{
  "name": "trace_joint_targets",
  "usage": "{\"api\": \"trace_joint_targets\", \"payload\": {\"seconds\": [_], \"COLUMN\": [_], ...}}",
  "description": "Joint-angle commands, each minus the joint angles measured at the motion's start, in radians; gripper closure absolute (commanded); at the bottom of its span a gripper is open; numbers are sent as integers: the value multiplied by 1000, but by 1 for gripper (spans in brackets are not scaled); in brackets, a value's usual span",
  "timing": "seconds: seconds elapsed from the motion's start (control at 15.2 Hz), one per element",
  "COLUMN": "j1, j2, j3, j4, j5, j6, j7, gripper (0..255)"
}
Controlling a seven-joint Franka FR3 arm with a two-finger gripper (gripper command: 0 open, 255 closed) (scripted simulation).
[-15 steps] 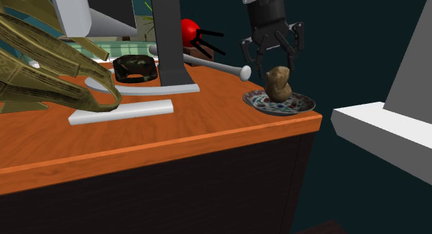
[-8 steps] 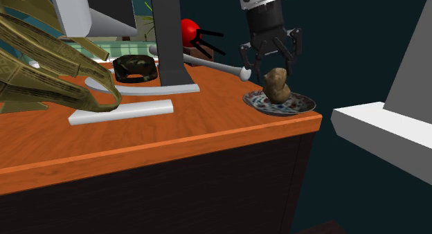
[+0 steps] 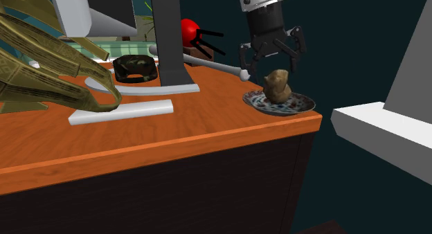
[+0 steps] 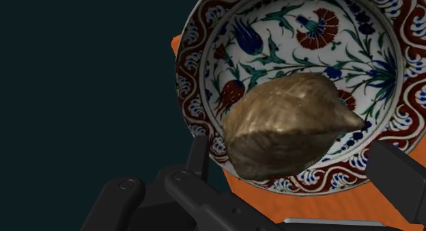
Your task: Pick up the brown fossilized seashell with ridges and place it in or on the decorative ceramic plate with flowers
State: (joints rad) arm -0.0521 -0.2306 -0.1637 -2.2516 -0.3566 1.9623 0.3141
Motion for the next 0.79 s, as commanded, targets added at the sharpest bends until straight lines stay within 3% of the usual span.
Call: {"api": "trace_joint_targets", "payload": {"seconds": [0.0, 0.26, 0.73], "j1": [0, 16, 16], "j2": [-4, -24, -24], "j3": [0, 24, 24], "j4": [-4, 97, 97], "j5": [-1, 20, 20], "j6": [0, -127, -127], "j7": [0, -7, -7], "gripper": [0, 0, 0]}}
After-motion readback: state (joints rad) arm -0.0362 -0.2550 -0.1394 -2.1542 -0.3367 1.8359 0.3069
